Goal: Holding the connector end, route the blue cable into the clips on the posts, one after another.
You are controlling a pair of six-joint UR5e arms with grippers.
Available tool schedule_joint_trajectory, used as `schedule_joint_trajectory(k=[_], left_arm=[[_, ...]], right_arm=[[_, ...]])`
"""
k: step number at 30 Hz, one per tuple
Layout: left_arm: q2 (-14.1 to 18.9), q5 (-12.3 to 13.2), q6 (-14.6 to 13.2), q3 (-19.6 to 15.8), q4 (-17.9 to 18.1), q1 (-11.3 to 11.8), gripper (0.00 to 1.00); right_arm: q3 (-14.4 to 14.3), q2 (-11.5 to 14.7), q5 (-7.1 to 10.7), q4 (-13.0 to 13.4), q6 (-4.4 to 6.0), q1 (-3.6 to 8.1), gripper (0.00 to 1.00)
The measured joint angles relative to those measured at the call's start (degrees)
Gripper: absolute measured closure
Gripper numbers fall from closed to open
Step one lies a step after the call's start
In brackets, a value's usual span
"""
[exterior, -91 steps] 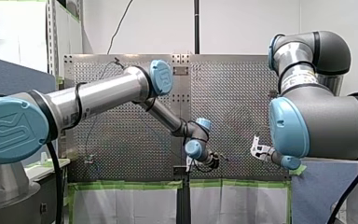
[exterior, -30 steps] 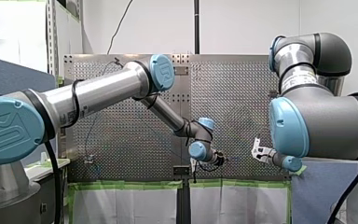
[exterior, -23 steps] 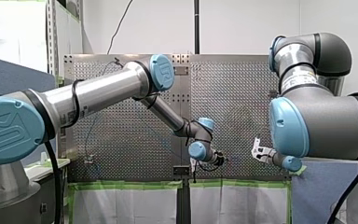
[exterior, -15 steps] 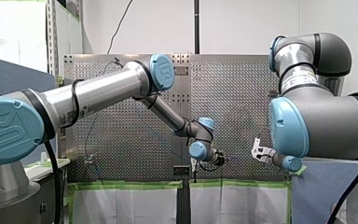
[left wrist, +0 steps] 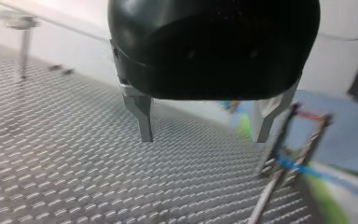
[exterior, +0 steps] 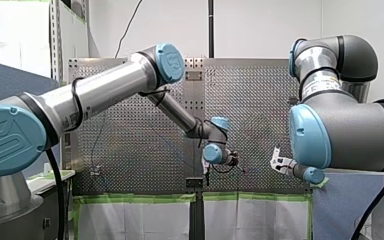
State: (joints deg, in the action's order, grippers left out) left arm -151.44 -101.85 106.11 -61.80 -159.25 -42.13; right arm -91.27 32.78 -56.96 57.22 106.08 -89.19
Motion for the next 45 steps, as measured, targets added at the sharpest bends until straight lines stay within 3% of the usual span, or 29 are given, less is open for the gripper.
schedule_joint_trajectory(k=[9,20,29,40,45], left_arm=[[4.37,-4.36,1.47,-4.36,4.37,0.93,0.0],[9.9,-9.89,-0.4,-9.89,9.75,1.31,0.0],[15.23,-15.14,-2.17,-15.22,11.19,0.82,0.0],[21.23,-16.29,-3.86,-21.23,11.97,-0.02,0.0],[23.7,-16.45,-2.99,-23.7,12.05,-0.36,0.0]], right_arm=[[0.0,0.01,0.06,0.01,0.02,-0.12,1.0],[0.0,0.02,0.0,-0.14,0.02,-0.23,1.0],[0.0,0.0,0.0,-0.22,0.02,-0.3,1.0],[-0.01,-0.03,-0.01,-0.17,0.02,-0.35,1.0],[-0.01,-0.03,0.0,-0.24,0.02,-0.38,1.0]])
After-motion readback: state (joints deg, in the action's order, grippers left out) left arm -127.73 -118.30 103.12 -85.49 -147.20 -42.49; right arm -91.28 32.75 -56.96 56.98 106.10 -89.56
